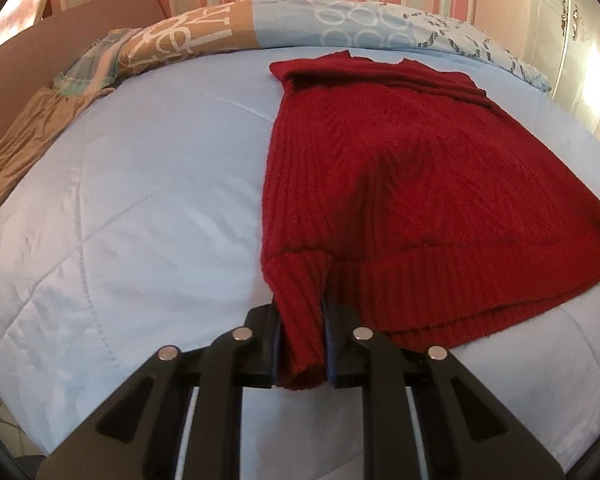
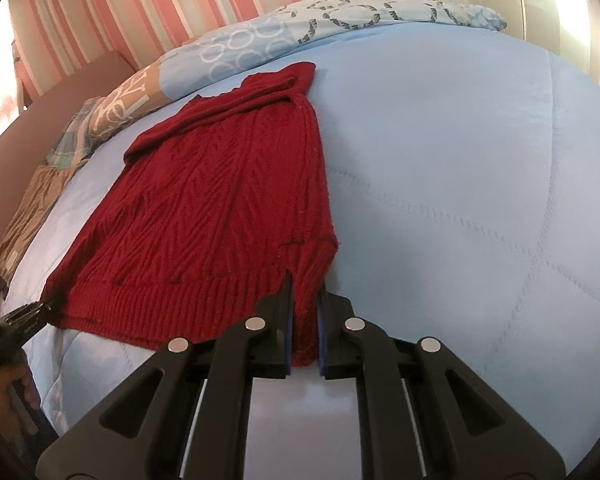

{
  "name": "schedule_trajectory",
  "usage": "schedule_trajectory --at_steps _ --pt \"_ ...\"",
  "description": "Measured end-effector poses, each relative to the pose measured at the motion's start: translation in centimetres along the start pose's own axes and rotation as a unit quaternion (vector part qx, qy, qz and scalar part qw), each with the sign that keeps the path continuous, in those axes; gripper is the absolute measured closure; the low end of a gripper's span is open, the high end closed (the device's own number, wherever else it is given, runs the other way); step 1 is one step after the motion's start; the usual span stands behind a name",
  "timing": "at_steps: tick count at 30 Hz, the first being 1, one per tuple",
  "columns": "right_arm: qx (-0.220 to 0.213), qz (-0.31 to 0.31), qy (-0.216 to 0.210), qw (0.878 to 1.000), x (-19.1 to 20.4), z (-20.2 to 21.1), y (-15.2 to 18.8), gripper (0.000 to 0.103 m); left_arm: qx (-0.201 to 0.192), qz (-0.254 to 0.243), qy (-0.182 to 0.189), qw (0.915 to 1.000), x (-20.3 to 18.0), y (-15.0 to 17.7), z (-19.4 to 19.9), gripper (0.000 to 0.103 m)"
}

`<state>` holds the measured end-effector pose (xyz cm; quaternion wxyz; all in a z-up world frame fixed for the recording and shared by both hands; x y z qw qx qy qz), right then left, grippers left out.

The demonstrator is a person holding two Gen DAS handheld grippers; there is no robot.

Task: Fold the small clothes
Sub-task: 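Grasp the hem with the left tool while the right tool holds the hem, then lift the hem with both tools and fold it toward the collar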

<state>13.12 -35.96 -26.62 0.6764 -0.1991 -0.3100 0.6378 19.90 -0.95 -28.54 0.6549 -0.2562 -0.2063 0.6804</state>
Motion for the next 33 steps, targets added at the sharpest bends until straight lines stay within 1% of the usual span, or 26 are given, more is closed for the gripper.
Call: schedule_trajectory --at_steps 3,8,13,15,17,19,21,22,25,29,31,33 --pt "0.001 0.008 -0.003 1.0 0.5 0.8 0.6 0.094 -0.002 -0.006 0.002 1.0 0.7 0.3 0.9 0.087" --pt "-0.01 0.02 -0.014 1.0 2.5 3.8 2.0 0.094 -0.016 -0.014 0.005 0.9998 2.3 1.8 3.9 0.087" --pt "-0.039 0.009 -0.02 0.999 4.0 8.4 2.8 0.094 -0.024 0.003 0.018 0.9995 3.6 3.1 7.9 0.087" --pt "-0.045 0.006 -0.021 0.999 4.3 9.7 2.8 0.094 -0.025 0.007 0.023 0.9994 3.9 3.5 8.9 0.087" --pt "-0.045 0.004 -0.023 0.999 4.3 10.0 2.5 0.094 -0.024 0.015 0.03 0.9992 4.0 3.4 9.3 0.087" --pt "-0.048 0.001 -0.025 0.999 4.2 10.0 1.7 0.094 -0.028 0.02 0.031 0.9989 3.7 2.6 9.3 0.087" --pt "-0.044 -0.006 -0.028 0.999 3.8 9.4 0.7 0.094 -0.025 0.042 0.042 0.9979 3.9 1.6 9.1 0.087" --pt "-0.046 -0.015 -0.034 0.998 3.8 9.3 0.2 0.094 -0.025 0.056 0.05 0.9969 3.9 0.6 9.0 0.087" --pt "-0.054 -0.027 -0.045 0.997 3.4 8.9 -1.8 0.094 -0.034 0.069 0.056 0.9955 3.5 -1.7 8.9 0.087" --pt "-0.047 -0.046 -0.056 0.996 2.7 7.3 -4.2 0.094 -0.038 0.084 0.062 0.9938 3.1 -4.6 8.0 0.087" --pt "-0.042 -0.068 -0.065 0.995 2.1 6.2 -5.1 0.094 -0.037 0.101 0.07 0.9917 2.8 -6.3 7.4 0.087" --pt "-0.043 -0.078 -0.068 0.994 1.8 5.7 -5.8 0.094 -0.041 0.102 0.069 0.9915 2.6 -7.7 6.8 0.087"
Point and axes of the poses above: each gripper's, at about its wrist camera, not at the fingertips, and z roughly against the way its jaws point, x to its left, y to its underside, the point moved 8 cm from there along -z, roughly the way its jaws point, and after that the axes turned 11 degrees about z, right-handed, at the moved point
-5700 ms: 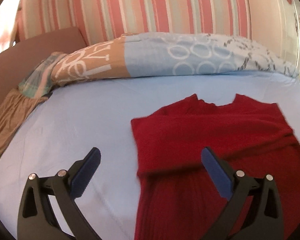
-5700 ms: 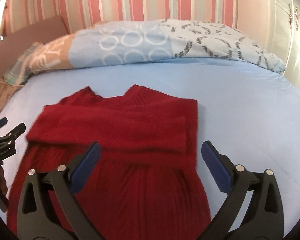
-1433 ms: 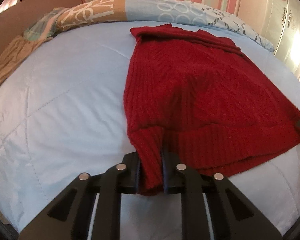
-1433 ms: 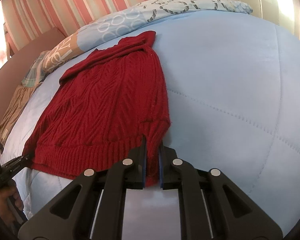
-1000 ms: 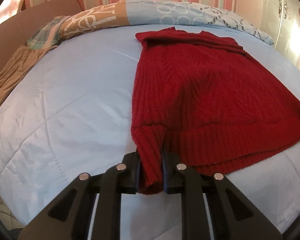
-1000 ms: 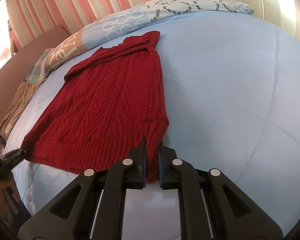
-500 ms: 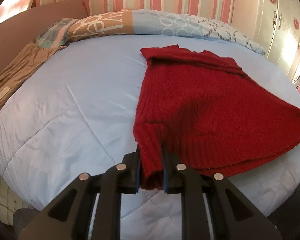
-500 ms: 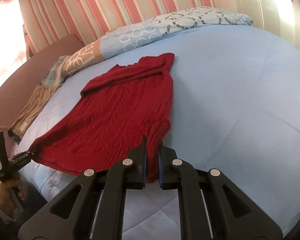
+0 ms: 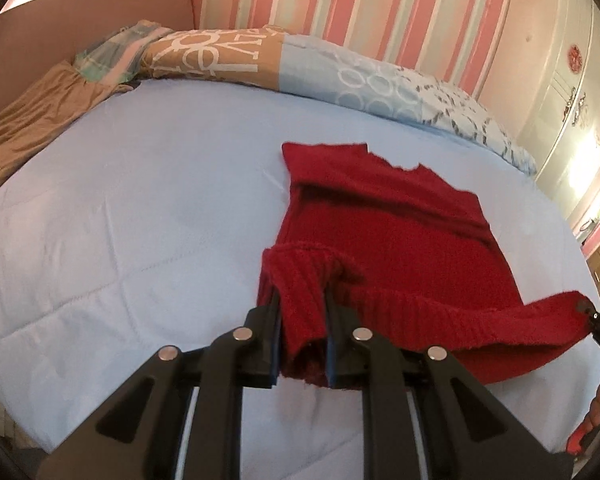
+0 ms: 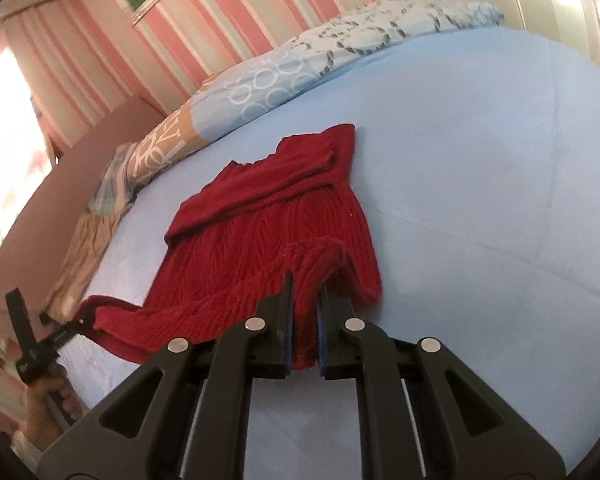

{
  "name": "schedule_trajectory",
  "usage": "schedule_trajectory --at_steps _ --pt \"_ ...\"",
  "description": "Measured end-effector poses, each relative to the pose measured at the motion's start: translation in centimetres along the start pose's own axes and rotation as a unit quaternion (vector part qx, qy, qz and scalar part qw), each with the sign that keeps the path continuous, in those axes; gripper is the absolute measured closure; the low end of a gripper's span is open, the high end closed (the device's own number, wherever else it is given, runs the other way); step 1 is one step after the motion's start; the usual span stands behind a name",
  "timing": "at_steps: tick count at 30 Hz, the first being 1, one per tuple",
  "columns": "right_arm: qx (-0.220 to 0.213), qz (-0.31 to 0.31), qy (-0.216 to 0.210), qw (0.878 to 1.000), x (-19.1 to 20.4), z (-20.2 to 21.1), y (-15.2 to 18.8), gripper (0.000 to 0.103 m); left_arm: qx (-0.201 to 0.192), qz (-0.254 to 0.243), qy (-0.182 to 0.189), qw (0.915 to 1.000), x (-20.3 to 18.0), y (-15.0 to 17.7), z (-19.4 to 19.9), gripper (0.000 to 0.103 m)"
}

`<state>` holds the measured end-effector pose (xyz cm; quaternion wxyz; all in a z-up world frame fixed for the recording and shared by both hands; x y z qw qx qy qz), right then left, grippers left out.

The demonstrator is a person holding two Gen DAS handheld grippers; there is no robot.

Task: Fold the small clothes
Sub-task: 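Lift the hem with both tools and fold it toward the collar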

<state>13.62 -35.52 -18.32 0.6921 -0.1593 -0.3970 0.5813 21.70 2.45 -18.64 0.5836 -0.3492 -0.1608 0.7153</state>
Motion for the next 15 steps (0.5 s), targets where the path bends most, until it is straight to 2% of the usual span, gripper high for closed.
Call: schedule_trajectory --at_steps 9,15 --pt "0.002 -0.002 0.008 1.0 -1.0 -4.1 -3.6 0.094 -0.002 0.001 -0.008 1.0 -1.0 -3.0 -4.7 0.087" --pt "0.001 0.022 0.035 0.999 -1.3 -6.9 -6.1 0.094 -0.011 -0.031 -0.031 0.999 -2.0 -5.0 -8.1 0.087"
Point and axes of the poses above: each gripper's, at about its wrist camera, not at the fingertips, and z roughly against the way its jaws point, x to its left, y to its underside, the point moved 8 cm from there along -z, roughly the way its jaws point, and after that the axes turned 11 degrees about z, right-handed, at the moved point
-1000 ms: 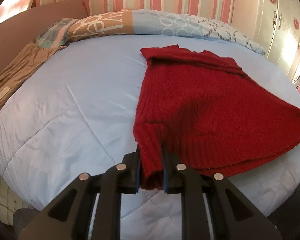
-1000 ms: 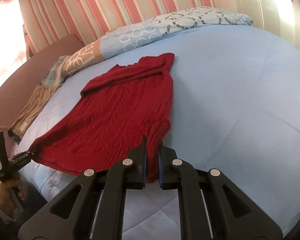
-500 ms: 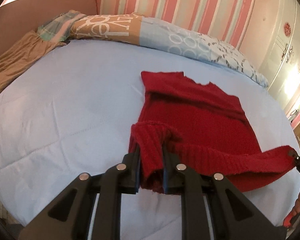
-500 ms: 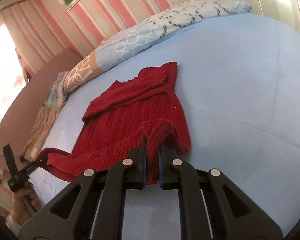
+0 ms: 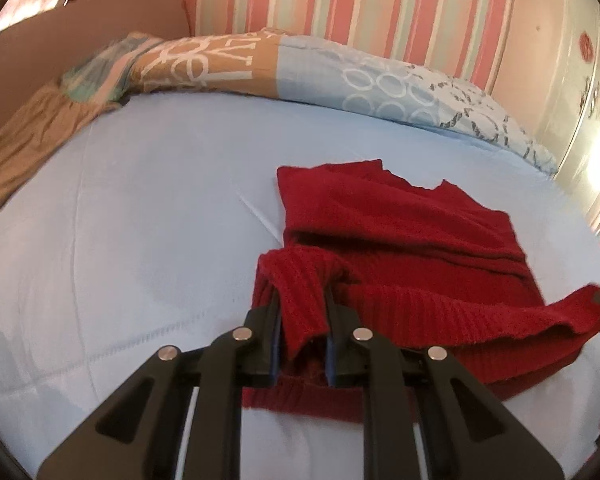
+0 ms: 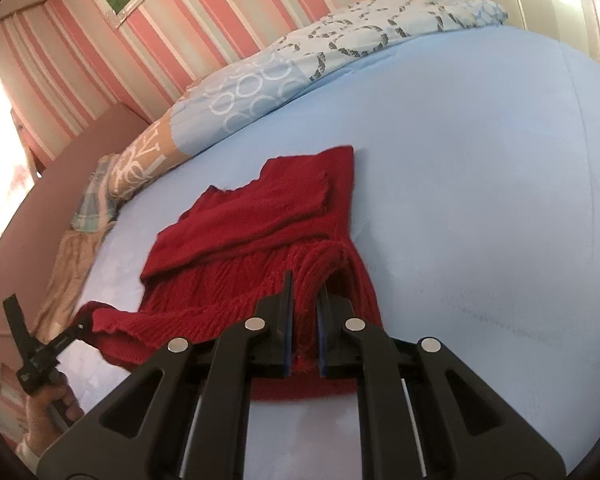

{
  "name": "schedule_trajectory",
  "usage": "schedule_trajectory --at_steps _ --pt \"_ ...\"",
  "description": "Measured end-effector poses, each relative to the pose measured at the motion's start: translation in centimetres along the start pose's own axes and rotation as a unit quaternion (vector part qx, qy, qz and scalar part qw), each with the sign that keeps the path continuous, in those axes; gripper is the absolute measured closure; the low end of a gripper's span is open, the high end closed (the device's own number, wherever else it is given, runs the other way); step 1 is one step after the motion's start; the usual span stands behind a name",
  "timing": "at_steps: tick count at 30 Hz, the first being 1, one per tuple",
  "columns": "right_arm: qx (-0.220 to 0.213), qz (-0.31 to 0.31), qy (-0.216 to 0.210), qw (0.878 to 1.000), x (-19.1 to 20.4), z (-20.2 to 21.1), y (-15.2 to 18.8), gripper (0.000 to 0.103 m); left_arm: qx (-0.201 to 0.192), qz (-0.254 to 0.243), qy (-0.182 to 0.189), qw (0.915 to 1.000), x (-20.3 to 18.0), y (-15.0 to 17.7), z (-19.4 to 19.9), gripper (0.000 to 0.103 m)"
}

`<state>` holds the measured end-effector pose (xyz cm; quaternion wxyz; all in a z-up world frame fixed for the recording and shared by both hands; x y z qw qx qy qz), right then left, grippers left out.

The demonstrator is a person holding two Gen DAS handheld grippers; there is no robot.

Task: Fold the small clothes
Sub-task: 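Lift the hem with both tools and fold it toward the collar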

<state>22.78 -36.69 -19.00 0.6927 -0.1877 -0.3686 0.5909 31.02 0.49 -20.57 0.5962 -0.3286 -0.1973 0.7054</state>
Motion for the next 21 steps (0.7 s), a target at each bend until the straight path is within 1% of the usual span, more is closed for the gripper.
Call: schedule_trajectory --at_steps 2,4,8,15,21 --pt "-0.003 0.019 0.012 1.0 0.1 -0.8 -0.9 0.094 -0.008 -0.014 -0.007 0.9998 -0.3 -0.6 -0.8 0.087" --pt "-0.005 0.032 0.021 0.999 0.0 -1.7 -1.8 0.094 -0.011 -0.018 -0.01 0.9997 -0.5 -1.2 -1.7 0.087" --pt "-0.002 0.038 0.029 0.999 -0.5 -3.2 -3.0 0.094 -0.014 -0.024 -0.012 0.9995 -0.8 -2.6 -3.3 0.086" --pt "0.006 0.036 0.034 0.999 -1.2 -6.3 -4.9 0.094 -0.014 -0.035 -0.02 0.9991 -1.8 -4.6 -6.1 0.086" --pt "-0.004 0.023 0.033 0.999 -1.6 -8.1 -7.6 0.094 -0.023 -0.037 -0.025 0.9987 -2.8 -6.9 -8.2 0.086"
Point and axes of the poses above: each gripper's, at about its wrist camera, not at the fingertips, and z roughly against the way its jaws point, x to its left, y to its underside, the point moved 8 cm from there along -z, roughly the way its jaws point, and after that the axes turned 11 degrees about z, right-handed, at the moved point
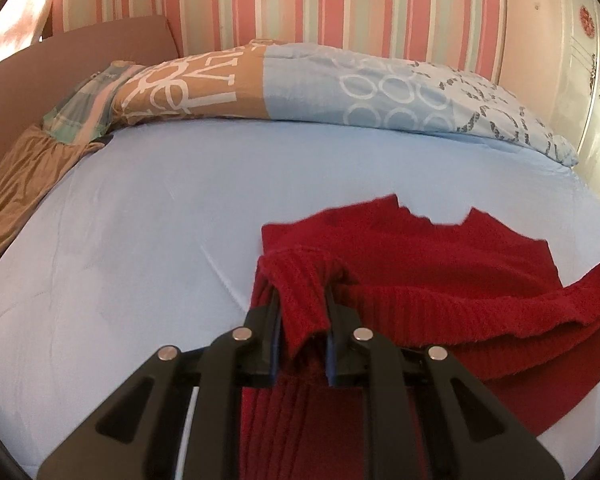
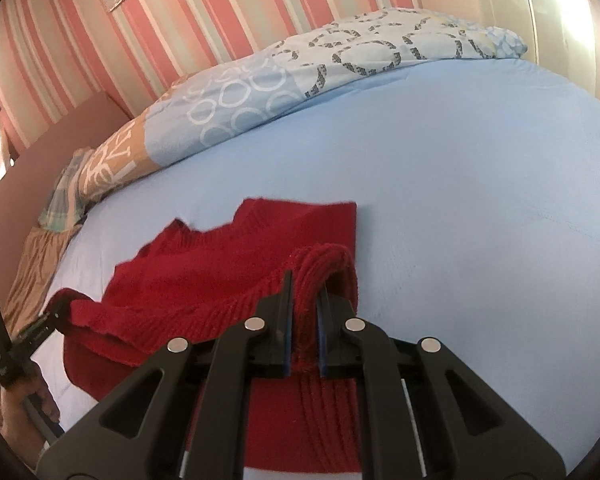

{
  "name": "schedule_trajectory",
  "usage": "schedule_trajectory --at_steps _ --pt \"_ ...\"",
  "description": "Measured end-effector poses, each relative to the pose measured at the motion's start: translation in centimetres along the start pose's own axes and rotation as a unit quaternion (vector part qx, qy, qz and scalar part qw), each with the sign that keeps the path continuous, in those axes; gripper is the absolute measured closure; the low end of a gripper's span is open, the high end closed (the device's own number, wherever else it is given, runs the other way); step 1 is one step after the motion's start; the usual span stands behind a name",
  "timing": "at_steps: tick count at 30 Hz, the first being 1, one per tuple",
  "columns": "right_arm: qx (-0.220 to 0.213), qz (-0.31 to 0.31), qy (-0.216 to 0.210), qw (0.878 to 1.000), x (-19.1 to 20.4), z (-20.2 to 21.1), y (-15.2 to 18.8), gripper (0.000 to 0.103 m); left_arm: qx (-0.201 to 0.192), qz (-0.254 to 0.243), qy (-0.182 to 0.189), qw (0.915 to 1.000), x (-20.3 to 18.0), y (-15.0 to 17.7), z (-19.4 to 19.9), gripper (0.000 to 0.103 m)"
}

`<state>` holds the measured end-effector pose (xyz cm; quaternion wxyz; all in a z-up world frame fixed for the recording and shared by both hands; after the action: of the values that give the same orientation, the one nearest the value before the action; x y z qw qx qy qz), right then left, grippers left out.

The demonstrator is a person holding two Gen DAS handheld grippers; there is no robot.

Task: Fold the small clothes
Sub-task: 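Lift the hem with both tools and fold it toward the collar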

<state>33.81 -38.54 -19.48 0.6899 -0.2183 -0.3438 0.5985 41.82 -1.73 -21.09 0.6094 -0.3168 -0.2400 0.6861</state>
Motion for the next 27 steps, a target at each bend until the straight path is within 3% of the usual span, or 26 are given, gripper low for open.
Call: schedule_trajectory --at_steps 12,27 --pt "0.018 -0.002 0.008 1.0 -0.3 -6.3 -4.4 0.093 0.005 0.011 -0.018 0.9998 -0.4 -4.7 -5.5 0.086" --pt "0.035 -0.011 0.01 0.999 -1.5 -11.9 -7.5 0.093 0.011 0.012 -0.042 0.999 -1.1 -7.3 -11.7 0.085"
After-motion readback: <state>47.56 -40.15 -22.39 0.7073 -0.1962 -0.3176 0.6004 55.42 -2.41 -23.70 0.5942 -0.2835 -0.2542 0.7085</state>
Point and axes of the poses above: each gripper's, at about its wrist camera, not at the fingertips, and z roughly against the way its jaws point, x to its left, y to its underside, the point moved 8 cm from there along -z, roughly the way its jaws point, and after that the axes turned 11 degrees about z, right-handed, at the moved point
